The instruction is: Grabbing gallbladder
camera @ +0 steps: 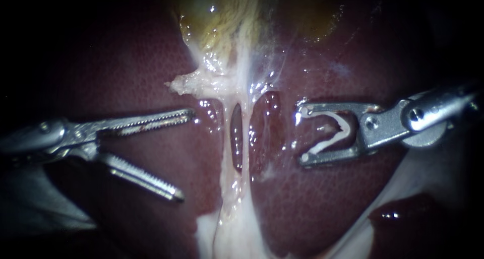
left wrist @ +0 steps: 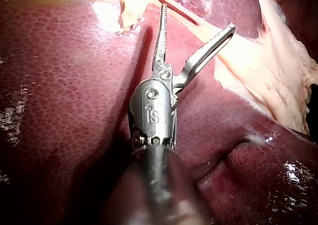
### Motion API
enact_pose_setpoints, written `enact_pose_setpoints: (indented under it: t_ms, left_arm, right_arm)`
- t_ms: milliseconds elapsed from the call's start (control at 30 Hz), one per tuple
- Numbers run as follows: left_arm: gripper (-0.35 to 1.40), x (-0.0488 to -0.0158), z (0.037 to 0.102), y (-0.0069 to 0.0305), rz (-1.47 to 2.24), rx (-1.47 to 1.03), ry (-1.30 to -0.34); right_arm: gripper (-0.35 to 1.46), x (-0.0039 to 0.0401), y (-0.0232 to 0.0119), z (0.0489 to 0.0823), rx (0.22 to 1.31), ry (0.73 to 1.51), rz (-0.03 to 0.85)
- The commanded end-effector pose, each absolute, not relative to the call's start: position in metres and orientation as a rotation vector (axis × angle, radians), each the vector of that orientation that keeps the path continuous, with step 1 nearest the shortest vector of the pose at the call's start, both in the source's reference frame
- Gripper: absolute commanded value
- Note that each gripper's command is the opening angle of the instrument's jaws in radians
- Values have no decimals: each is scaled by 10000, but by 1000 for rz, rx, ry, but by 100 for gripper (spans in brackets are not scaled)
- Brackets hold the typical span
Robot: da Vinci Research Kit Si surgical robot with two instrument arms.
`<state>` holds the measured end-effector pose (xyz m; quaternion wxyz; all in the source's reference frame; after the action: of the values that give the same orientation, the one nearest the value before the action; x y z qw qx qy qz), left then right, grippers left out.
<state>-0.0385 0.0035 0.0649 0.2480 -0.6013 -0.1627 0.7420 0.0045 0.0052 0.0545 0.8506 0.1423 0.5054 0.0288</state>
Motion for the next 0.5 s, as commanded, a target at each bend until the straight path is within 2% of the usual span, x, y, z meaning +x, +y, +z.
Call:
enact_pose_setpoints:
  t_ms: [33,500]
  left_arm:
    - [109,-385,648,37,2019,-1632,-427]
    - [108,-367,668,103,1967,-1520,-306]
  right_arm:
    - [50,45,52,545,300,1065,61]
    - [50,46,51,545,300,1065,60]
